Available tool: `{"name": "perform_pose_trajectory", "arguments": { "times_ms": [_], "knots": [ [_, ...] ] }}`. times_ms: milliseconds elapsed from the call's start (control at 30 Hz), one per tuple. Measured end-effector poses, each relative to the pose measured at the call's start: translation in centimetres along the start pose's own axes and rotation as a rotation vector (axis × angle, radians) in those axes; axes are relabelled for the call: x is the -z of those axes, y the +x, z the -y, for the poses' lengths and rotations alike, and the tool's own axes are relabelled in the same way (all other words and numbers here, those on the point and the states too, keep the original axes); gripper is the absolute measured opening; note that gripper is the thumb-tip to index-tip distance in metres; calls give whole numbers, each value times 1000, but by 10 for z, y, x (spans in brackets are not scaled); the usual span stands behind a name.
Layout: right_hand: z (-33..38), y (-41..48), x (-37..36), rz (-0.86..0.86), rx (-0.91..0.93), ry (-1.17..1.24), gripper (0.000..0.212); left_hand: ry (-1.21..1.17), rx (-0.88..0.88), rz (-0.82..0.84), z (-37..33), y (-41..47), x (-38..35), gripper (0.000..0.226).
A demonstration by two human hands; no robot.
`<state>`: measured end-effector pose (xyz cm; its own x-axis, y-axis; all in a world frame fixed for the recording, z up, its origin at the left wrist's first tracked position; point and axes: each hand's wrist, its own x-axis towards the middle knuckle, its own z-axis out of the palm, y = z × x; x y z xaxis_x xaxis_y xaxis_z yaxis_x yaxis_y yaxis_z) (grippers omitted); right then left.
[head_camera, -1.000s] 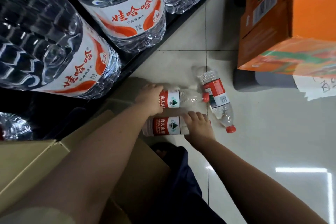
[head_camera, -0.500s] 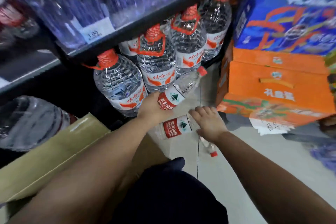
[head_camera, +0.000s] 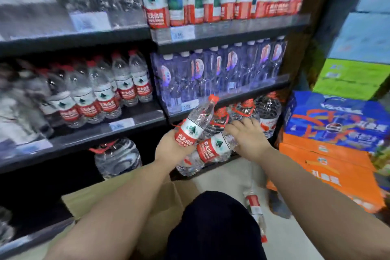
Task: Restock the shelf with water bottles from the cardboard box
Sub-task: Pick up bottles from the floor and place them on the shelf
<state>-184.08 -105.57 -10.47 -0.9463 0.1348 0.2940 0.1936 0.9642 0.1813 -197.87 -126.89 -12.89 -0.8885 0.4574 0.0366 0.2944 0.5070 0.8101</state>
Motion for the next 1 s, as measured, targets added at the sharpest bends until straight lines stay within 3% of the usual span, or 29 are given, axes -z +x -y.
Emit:
{"name": "perform_pose_trajectory", "arguments": {
  "times_ms": [333,467,667,800,1000],
  "knots": [
    [76,84,50,8,195,75,67,-250,65,-233,35,-17,105,41],
    [105,133,64,-97,284,54,62,-285,98,-331,53,1,144,44],
    [133,216,73,-219,388,-57,77,-303,151,-387,65,41,187,55],
    [151,258,74,-224,427,-134,74,-210,199,-430,79,69,206,57],
    [160,310,70,-245,527,-242,63,-317,151,-443,92,103,214,49]
  ]
}}
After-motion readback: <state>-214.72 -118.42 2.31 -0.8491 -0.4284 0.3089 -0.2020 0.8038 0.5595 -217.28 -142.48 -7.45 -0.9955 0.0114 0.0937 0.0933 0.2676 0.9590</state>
